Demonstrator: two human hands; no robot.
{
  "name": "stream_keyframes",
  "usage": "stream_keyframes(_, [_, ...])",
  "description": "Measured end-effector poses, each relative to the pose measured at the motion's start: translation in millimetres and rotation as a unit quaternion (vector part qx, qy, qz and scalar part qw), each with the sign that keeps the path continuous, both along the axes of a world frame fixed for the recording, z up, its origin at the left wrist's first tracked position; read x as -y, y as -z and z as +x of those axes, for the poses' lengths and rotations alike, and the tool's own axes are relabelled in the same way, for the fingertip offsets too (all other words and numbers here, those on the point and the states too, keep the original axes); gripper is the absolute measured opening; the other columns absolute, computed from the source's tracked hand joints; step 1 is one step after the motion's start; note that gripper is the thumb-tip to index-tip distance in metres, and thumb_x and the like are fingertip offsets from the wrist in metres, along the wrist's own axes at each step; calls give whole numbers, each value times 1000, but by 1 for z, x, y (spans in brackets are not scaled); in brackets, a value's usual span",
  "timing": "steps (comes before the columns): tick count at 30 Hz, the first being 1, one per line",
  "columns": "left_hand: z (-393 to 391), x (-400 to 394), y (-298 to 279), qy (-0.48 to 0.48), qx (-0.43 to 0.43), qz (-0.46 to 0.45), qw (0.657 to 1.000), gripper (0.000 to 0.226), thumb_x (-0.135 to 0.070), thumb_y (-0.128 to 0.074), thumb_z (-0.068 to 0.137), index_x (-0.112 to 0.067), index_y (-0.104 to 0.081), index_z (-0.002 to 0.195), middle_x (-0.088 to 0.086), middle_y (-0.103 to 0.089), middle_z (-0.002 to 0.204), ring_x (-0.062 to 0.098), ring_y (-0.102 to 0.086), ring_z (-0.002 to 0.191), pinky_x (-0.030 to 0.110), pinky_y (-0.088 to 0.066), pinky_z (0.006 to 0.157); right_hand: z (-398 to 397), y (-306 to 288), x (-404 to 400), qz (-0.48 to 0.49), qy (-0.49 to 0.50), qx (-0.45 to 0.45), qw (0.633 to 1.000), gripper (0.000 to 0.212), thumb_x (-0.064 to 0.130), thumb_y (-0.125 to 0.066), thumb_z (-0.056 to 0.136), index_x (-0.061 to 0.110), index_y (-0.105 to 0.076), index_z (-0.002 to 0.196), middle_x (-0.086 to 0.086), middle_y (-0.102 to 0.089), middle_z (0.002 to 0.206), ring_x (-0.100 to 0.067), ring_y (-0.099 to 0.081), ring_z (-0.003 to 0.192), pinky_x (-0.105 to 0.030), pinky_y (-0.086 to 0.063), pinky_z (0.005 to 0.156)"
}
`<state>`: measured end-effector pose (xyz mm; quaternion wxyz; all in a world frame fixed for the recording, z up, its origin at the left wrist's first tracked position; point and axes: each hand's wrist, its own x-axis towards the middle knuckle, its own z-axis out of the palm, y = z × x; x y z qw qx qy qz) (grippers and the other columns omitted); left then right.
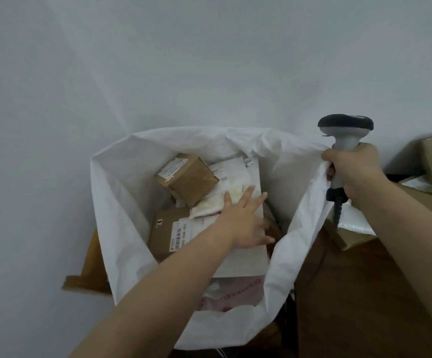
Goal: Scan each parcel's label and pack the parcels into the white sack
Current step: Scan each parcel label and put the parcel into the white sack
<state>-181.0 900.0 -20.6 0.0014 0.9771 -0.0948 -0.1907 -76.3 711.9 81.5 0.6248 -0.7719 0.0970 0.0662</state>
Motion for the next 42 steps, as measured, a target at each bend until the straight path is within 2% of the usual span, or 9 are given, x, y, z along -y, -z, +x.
stream_keyframes(6, [-53, -88, 33, -105, -79, 97, 987, 47, -47, -54, 91, -39, -44, 136, -3, -16, 161, 22, 17, 149, 68, -19, 110, 16, -3, 30, 1, 96, -21, 995, 15, 9, -64, 84, 14, -50, 85, -6, -51, 72, -17, -53, 61, -33, -49, 65])
stream_keyframes(12, [-28, -75, 10, -190, -138, -58, 970, 38, -41, -61, 90, -36, -59, 127, -7, -33, 155, 22, 15, 149, 55, -16, 117, 0, -2, 35, 30, 32, -61, 997, 27, 19, -77, 83, 8, -55, 92, -7, -52, 70, -17, -51, 57, -31, -51, 59])
stream_keyframes(17, [-45, -67, -27, -203, -42, -198, 958, 32, -43, -62, 91, -30, -67, 120, -5, -33, 156, 22, -4, 150, 49, -11, 120, -24, -10, 44, 25, -33, -79, 996, 36, 27, -84, 77, 5, -55, 83, -9, -51, 65, -18, -49, 53, -32, -51, 53])
stream_keyframes(19, [-51, -58, -35, -215, 10, -243, 946, 29, -43, -62, 91, -28, -70, 114, -3, -45, 149, 20, -23, 147, 43, -21, 117, -40, -13, 47, 12, -54, -74, 996, 33, 23, -82, 79, 4, -56, 80, -11, -52, 66, -17, -48, 52, -31, -48, 49])
stream_keyframes(23, [-53, -29, -55, -221, 87, -366, 900, 34, -52, -68, 83, -27, -72, 107, -16, -64, 117, 2, -54, 115, 25, -39, 103, -74, -13, 61, 29, -21, -75, 997, 28, 21, -78, 83, 0, -60, 86, -13, -64, 77, -15, -47, 51, -29, -47, 49])
stream_keyframes(26, [-53, 5, -64, -132, 39, -321, 937, 48, -52, -74, 77, -23, -67, 116, -22, -61, 99, 0, -56, 103, 20, -42, 94, -96, -10, 81, 71, 25, -125, 989, 24, 22, -76, 86, 3, -63, 95, -10, -66, 79, -14, -45, 50, -29, -45, 49])
stream_keyframes(31, [-37, 50, -62, -109, 85, -305, 942, 66, -63, -72, 73, -18, -60, 120, -7, -57, 117, 9, -54, 106, 17, -45, 80, -134, 7, 135, 182, 26, -255, 949, 16, 21, -65, 94, 8, -59, 102, -9, -60, 72, -8, -40, 35, -20, -42, 37])
stream_keyframes(38, [-12, 138, -83, -74, 170, -334, 924, 57, -53, -67, 83, -24, -50, 130, -4, -46, 132, 10, -43, 122, 24, -33, 98, -161, 22, 226, 206, 46, -277, 938, 17, 20, -63, 96, 6, -57, 104, -9, -60, 71, -8, -40, 34, -19, -41, 36])
stream_keyframes(42, [8, 204, -64, -98, 215, -229, 944, 61, -60, -62, 80, -25, -52, 129, 8, -43, 134, 20, -39, 128, 32, -33, 105, -157, 17, 293, 180, 49, -244, 952, 17, 21, -63, 96, 6, -60, 104, -6, -60, 64, -8, -41, 35, -19, -39, 36])
